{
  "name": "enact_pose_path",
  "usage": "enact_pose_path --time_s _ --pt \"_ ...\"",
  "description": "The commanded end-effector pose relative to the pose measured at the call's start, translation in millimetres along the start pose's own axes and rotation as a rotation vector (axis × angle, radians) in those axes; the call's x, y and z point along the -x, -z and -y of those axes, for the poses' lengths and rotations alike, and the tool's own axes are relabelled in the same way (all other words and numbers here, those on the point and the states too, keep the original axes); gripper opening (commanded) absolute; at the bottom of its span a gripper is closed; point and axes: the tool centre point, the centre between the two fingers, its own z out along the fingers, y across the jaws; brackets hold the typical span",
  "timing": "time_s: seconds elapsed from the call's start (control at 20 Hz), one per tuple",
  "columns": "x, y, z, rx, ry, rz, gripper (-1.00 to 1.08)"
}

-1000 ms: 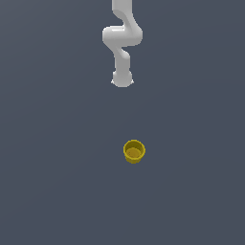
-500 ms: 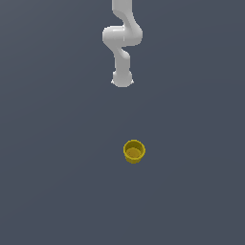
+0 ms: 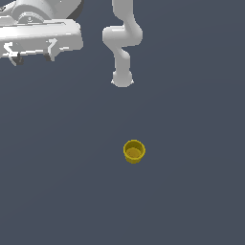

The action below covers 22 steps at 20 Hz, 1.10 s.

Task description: Pick up the object and move it to a goal position.

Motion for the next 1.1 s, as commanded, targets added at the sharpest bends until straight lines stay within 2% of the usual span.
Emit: enact_pose_path --time_s 0.0,0.25,0.6,0.8,1.05 --pt "39.6 -17.2 1.5 -0.005 -0.026 0.024 0.28" --pt "130.2 -53.1 21.9 -0.029 -0.066 0.106 0.28" --pt "259.4 -89.3 80.5 -0.088 -0.089 0.259 0.28" --pt "314.3 -97.3 113.7 -0.123 -0.086 0.333 0.28" --pt "360.4 -100.0 144.8 -0.157 -0.078 0.399 0.28"
